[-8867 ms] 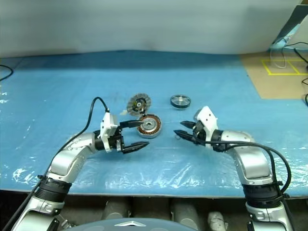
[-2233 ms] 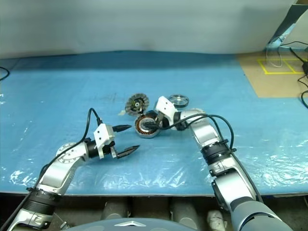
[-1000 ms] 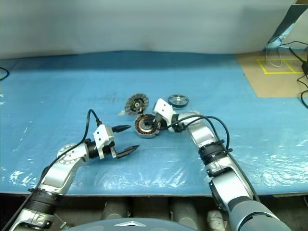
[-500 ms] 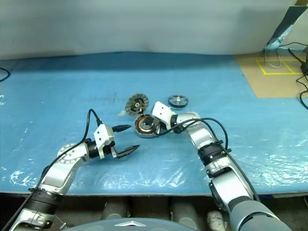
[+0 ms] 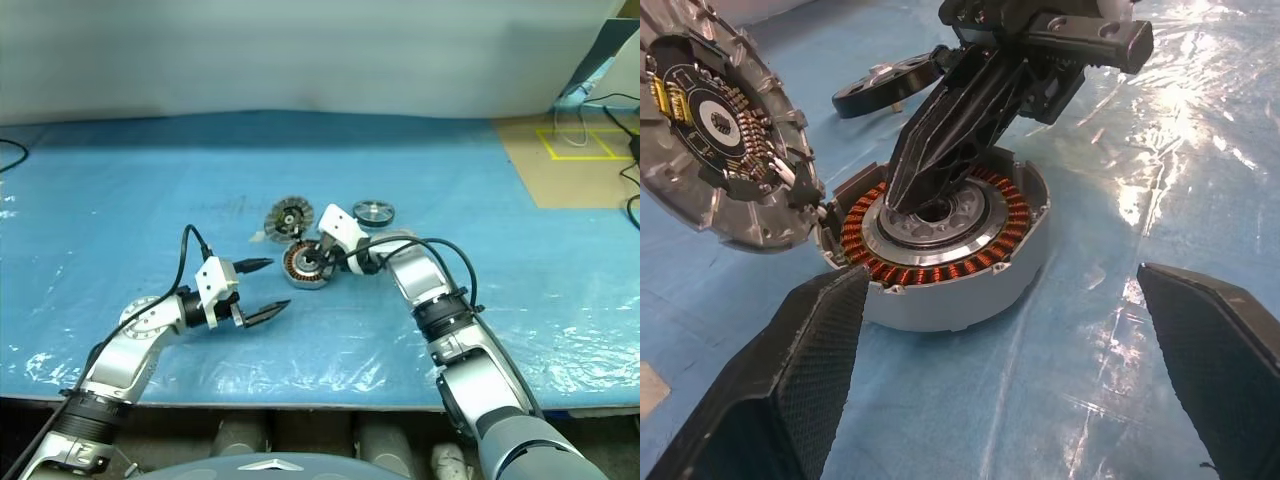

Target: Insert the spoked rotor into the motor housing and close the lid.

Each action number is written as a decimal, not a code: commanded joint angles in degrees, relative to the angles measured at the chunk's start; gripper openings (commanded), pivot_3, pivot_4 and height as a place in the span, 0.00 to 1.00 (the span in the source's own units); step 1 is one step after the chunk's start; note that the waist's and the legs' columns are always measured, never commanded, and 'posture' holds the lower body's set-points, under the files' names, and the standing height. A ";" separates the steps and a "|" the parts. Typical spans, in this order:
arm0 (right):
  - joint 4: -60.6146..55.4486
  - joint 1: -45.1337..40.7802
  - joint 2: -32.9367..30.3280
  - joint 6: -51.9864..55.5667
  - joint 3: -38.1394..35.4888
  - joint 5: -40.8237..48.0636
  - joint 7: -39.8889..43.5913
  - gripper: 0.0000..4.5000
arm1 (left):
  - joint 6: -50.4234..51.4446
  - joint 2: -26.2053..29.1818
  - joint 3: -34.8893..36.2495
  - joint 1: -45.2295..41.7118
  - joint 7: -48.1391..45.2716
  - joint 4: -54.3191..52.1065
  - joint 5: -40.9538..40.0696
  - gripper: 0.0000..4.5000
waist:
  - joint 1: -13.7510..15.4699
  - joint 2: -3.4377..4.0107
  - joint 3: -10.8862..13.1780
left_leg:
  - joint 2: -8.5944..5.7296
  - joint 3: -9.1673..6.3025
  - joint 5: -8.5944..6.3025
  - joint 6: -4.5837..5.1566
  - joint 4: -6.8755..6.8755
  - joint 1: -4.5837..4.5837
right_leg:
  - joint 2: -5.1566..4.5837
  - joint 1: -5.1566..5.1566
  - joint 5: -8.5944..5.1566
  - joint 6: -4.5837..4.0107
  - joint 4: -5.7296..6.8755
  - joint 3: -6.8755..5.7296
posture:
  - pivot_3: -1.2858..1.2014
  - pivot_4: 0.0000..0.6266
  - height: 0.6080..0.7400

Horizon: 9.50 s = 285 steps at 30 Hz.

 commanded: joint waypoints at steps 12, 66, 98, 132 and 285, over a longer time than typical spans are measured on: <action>-12.05 -0.22 4.27 11.48 -12.01 18.93 2.32 0.01 | -0.28 -0.13 1.12 -0.71 -0.10 -0.95 -1.57 1.00 | -0.44 -0.04 0.07 | -0.02 0.01 0.14 -0.20 0.01 -0.90 | 0.03 -1.09 0.05 -0.01 0.12 0.01 | 0.52 0.24 1.00; -13.82 1.41 -0.08 11.59 -16.08 22.21 0.27 0.01 | 2.05 -1.00 0.96 0.84 0.04 -4.84 -3.24 1.00 | -0.25 -0.04 -0.05 | -0.09 0.02 0.08 -0.11 -0.01 -0.93 | -0.21 -0.99 -0.10 0.15 0.08 -0.14 | 0.52 0.24 1.00; -1.05 0.44 -3.67 -8.79 1.52 2.39 4.27 0.01 | -4.34 -0.39 1.35 2.65 -0.97 1.43 -1.54 1.00 | -0.33 -0.09 -0.01 | -0.11 0.02 0.08 -0.11 0.08 -0.90 | -0.26 -0.95 -0.10 0.15 0.13 -0.14 | 0.52 0.24 1.00; 3.48 6.82 -3.32 15.32 3.05 -1.73 -3.03 0.01 | -3.47 -1.10 1.03 0.63 -0.47 1.19 -1.19 1.00 | -0.03 0.00 -0.85 | -0.10 -0.01 -0.06 0.10 -0.13 0.25 | -0.40 0.28 -0.41 0.63 0.04 0.01 | 0.52 0.24 1.00; 13.64 -9.57 -13.19 -11.58 -11.70 -3.72 9.09 0.27 | -0.06 -0.73 0.34 3.00 -6.45 -2.43 -7.82 1.00 | 0.14 0.08 0.12 | 0.02 0.11 -0.15 0.26 0.65 -1.00 | -0.19 -0.98 -0.20 -0.01 0.69 -0.06 | 0.52 0.24 1.00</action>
